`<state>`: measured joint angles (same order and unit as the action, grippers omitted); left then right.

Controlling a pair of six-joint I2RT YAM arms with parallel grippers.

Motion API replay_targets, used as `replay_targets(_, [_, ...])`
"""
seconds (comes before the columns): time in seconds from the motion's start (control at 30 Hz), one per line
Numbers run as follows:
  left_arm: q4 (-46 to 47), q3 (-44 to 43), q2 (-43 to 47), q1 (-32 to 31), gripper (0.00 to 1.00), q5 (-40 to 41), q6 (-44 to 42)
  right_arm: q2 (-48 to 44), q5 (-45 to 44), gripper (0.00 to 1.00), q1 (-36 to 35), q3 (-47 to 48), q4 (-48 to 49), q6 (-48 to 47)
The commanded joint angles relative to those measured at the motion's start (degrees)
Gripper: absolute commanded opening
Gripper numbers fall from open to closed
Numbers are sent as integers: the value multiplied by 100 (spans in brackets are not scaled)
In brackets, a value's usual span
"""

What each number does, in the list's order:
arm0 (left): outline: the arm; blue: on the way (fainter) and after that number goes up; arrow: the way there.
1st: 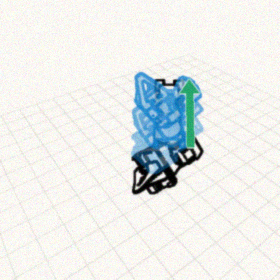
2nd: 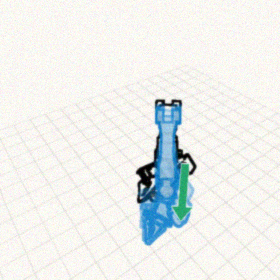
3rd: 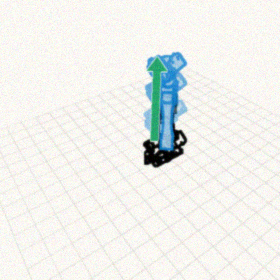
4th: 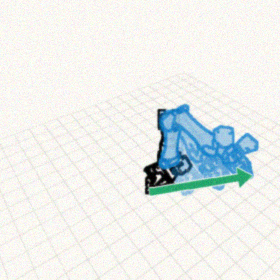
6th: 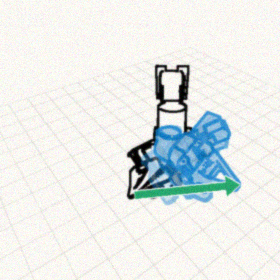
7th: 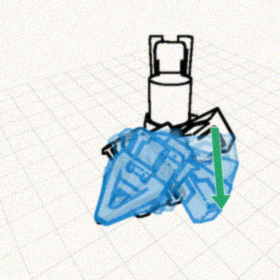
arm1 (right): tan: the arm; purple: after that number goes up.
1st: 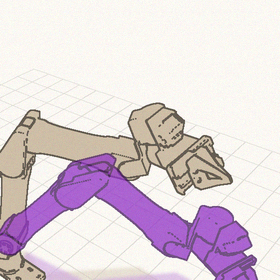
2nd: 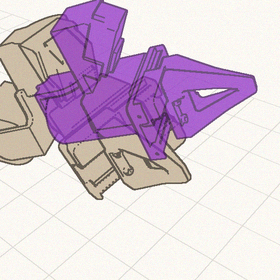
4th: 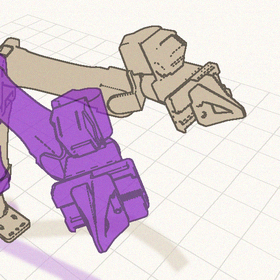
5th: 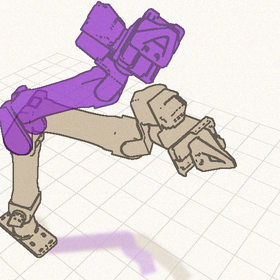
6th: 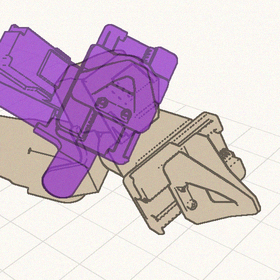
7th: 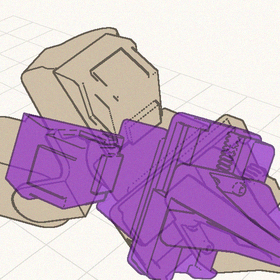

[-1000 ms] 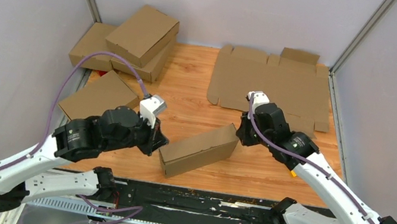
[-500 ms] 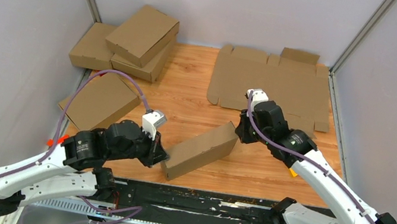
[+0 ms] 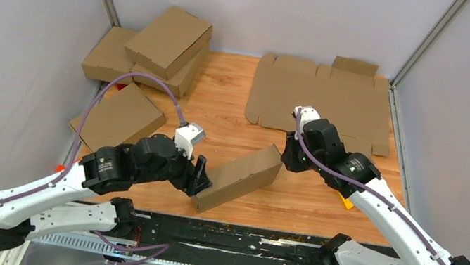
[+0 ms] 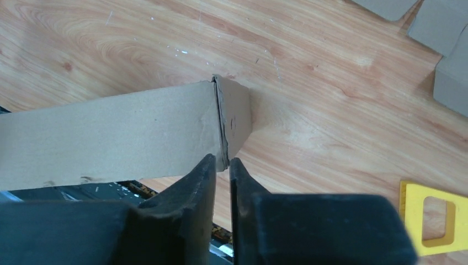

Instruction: Fold the paper box

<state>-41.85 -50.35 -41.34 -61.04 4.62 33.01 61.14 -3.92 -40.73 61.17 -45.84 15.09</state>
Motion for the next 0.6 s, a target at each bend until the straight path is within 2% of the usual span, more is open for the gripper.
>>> replay_targets(0.0, [46,-467,-289,-38,99,277,-469,-473,-26,27,-20,189,-202,-28])
replay_targets(0.2, [-36,-916,-1208,-397,100,586,-1155,-857,-167,73,-17,172,-314,46])
replay_targets(0.3, [16,-1123,-1822,-775,100,963,-1314,-1033,-621,88,-17,170,-451,195])
replay_targets(0.37, [87,-1225,-2163,-971,100,1257,-1419,-1143,-719,93,-14,128,-459,196])
replay_targets(0.57, [189,-1381,-3048,-1068,100,1908,-1705,-1272,-1016,95,-15,92,-573,233])
